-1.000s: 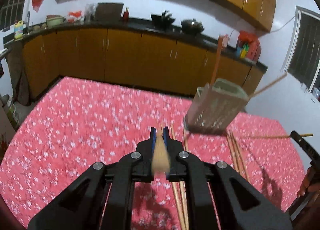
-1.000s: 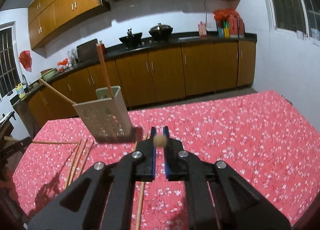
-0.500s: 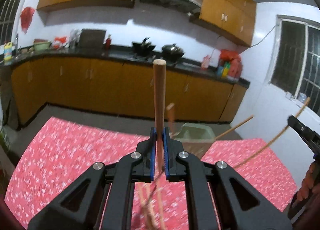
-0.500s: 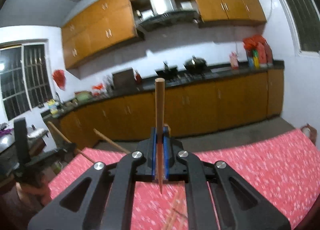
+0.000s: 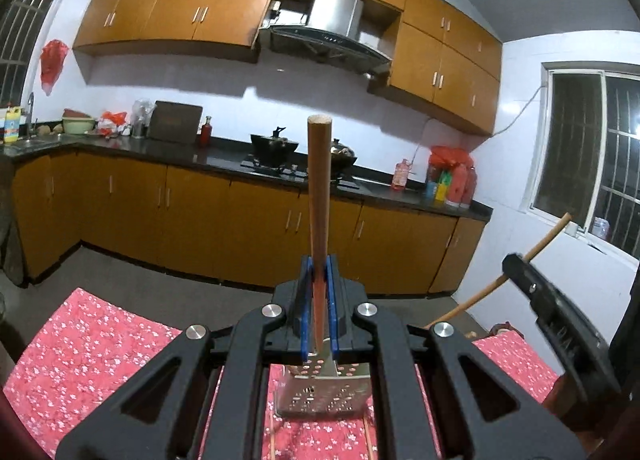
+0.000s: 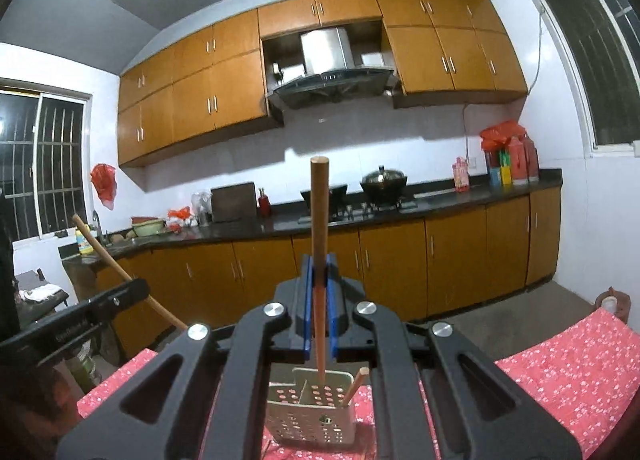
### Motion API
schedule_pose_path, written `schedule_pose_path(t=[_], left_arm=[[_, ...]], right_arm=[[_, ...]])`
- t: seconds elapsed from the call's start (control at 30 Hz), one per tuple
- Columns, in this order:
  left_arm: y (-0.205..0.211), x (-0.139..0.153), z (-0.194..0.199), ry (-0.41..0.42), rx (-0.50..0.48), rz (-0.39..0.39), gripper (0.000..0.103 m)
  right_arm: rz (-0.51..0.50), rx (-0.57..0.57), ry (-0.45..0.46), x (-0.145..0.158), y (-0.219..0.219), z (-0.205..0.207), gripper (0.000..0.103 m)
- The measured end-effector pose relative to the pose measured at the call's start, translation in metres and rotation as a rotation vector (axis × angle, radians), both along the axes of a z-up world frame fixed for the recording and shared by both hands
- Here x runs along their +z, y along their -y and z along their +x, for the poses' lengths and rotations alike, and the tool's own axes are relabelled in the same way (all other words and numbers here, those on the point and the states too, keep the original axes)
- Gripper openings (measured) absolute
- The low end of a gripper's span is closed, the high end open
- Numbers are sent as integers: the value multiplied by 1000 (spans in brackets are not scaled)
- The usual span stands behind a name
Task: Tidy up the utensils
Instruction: 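Open both tools to release the chopsticks into the utensil holder, then lower the right tool and grasp a chopstick while the left tool grasps another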
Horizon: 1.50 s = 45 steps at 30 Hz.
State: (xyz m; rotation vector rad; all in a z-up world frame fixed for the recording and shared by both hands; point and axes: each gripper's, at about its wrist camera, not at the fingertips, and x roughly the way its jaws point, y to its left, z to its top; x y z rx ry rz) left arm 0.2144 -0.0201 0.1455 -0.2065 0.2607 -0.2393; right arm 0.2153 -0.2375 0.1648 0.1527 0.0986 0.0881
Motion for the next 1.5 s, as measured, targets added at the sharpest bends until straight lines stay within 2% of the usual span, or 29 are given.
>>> schedule_pose_path(t=[0.13,0.23,0.33,0.5,0.57,0.63,0.8,0.9,1.0,1.07,1.13,1.27,1.37,1.5], left_arm=[[7,-17,16,-48,-5,15,7],[12,-32,28,-113,-27,27,7],[12,-43,32,-157,-42,29,8],[5,-40,26,-148,-40,25,11],[3,-35,21,-130,-34,20,25],[-1,-30,14,-108,-28,11,31],[-13,-21,-4,-72,-11,-14,31],[-24,-20,-23,-45,-9,-41,31],[-35,-27,-39,-43,7,-36,31],[-41,-42,-46,-78,26,-11,31],[-45,-67,-47,-154,42,33,31],[-50,-121,-43,-317,48,82,31],[-56,-157,-44,-430,39,66,31],[-59,-190,-49,-511,13,53,31]], right_arm=[[0,4,-71,-17,-2,24,8],[5,21,-135,-29,-4,37,8],[16,32,-155,-35,-4,38,10],[26,41,-134,-28,-3,27,17],[28,43,-113,-22,-2,16,17],[35,46,-90,-17,0,4,18],[54,40,-60,-13,14,-30,20],[23,9,-75,-24,23,-51,21],[-30,-46,-163,-54,32,-60,24],[-44,-60,-300,-92,42,-54,24],[-35,-73,-450,-132,49,-44,24],[34,-9,-670,-195,47,-37,25],[17,32,-748,-227,30,-39,25],[-53,37,-810,-255,11,-41,25]])
